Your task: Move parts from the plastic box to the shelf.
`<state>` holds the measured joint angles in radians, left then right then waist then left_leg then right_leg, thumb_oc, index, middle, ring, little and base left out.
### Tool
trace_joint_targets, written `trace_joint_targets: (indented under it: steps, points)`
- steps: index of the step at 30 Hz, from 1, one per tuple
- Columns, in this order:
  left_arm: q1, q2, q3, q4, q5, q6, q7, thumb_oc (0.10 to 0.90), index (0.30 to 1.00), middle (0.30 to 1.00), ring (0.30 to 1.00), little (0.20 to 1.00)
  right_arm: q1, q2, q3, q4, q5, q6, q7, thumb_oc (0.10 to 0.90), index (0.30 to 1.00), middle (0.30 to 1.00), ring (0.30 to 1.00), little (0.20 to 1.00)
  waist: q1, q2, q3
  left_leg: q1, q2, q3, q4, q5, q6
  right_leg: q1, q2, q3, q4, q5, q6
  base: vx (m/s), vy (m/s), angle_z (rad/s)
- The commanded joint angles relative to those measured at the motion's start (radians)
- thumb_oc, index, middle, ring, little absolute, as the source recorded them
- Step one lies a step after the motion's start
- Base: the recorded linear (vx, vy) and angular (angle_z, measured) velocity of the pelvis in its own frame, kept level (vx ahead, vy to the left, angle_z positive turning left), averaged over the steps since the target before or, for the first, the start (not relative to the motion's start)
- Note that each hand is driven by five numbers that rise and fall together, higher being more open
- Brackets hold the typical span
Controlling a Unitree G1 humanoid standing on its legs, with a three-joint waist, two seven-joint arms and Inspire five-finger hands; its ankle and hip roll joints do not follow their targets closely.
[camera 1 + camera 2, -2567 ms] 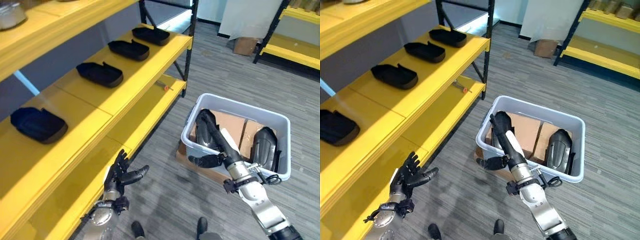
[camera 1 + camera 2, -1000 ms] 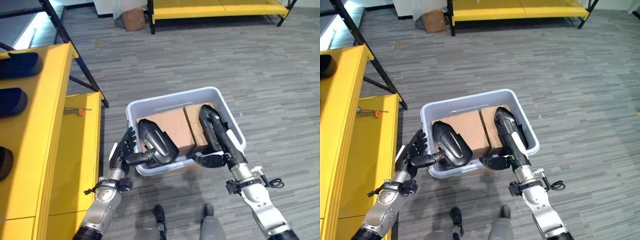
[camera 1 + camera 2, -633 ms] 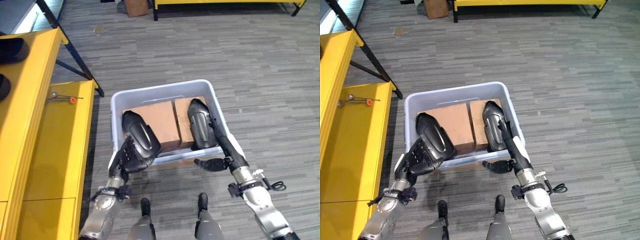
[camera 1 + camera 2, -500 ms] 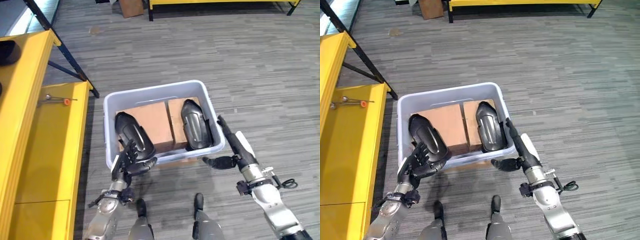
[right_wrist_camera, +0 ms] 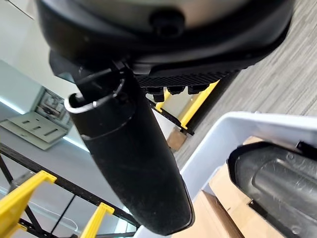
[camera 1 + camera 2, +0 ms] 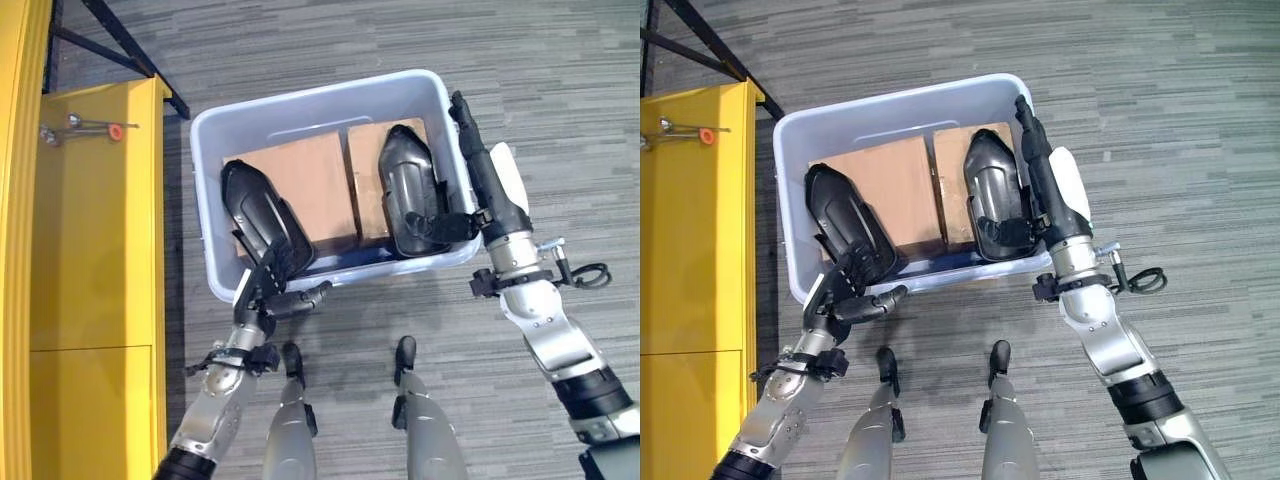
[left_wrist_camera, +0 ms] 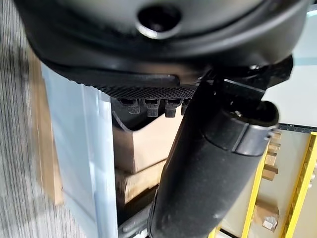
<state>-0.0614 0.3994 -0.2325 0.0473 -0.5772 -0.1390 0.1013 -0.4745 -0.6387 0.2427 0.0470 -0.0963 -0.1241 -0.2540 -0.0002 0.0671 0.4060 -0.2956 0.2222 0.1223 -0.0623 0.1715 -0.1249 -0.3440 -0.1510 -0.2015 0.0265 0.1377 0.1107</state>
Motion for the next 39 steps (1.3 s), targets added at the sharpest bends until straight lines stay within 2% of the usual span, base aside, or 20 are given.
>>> trace_joint_targets:
  steps: [1,18,28,34,39]
  points:
    - [-0.022,0.060,0.014,-0.111,-0.012,-0.105,-0.004,0.900,1.000,1.000,1.000,1.000,-0.104,0.001,0.003,-0.035,0.064,-0.052,-0.056,0.900,1.000,1.000,1.000,1.000,0.014,-0.068,-0.063,0.062,0.065,0.015,-0.016,-0.002,-0.056,-0.028,-0.078,0.018,0.063,-0.027,0.058,0.00,0.002,0.07]
    - [-0.053,0.072,-0.008,-0.128,-0.039,-0.114,0.024,0.900,1.000,1.000,1.000,1.000,-0.310,-0.041,0.041,0.295,0.262,-0.026,-0.085,0.900,1.000,1.000,1.000,1.000,0.040,-0.050,0.000,0.015,0.041,0.009,-0.019,0.000,-0.055,-0.090,-0.103,0.025,0.080,-0.021,0.053,0.00,0.003,0.02]
    - [-0.077,0.060,-0.024,-0.133,-0.047,-0.122,0.041,0.900,1.000,1.000,1.000,1.000,-0.463,-0.018,0.133,0.557,0.359,-0.009,-0.034,0.900,1.000,1.000,1.000,1.000,0.061,-0.027,0.049,-0.029,0.034,0.003,-0.016,0.009,-0.057,-0.153,-0.105,0.032,0.112,-0.028,0.049,0.01,0.003,-0.01]
    - [-0.104,0.049,-0.041,-0.128,-0.045,-0.125,0.054,0.900,1.000,1.000,1.000,1.000,-0.526,-0.001,0.181,0.664,0.362,0.000,-0.016,0.900,1.000,1.000,1.000,1.000,0.067,-0.017,0.076,-0.056,0.031,-0.006,-0.013,0.010,-0.054,-0.192,-0.108,0.038,0.139,-0.037,0.045,0.01,0.003,0.02]
    - [-0.113,0.043,-0.045,-0.136,-0.039,-0.125,0.064,0.900,1.000,1.000,1.000,1.000,-0.547,0.007,0.199,0.685,0.357,0.004,-0.008,0.900,1.000,1.000,1.000,1.000,0.069,-0.018,0.089,-0.071,0.026,-0.014,-0.007,0.007,-0.050,-0.214,-0.107,0.042,0.156,-0.043,0.042,0.02,-0.001,0.07]
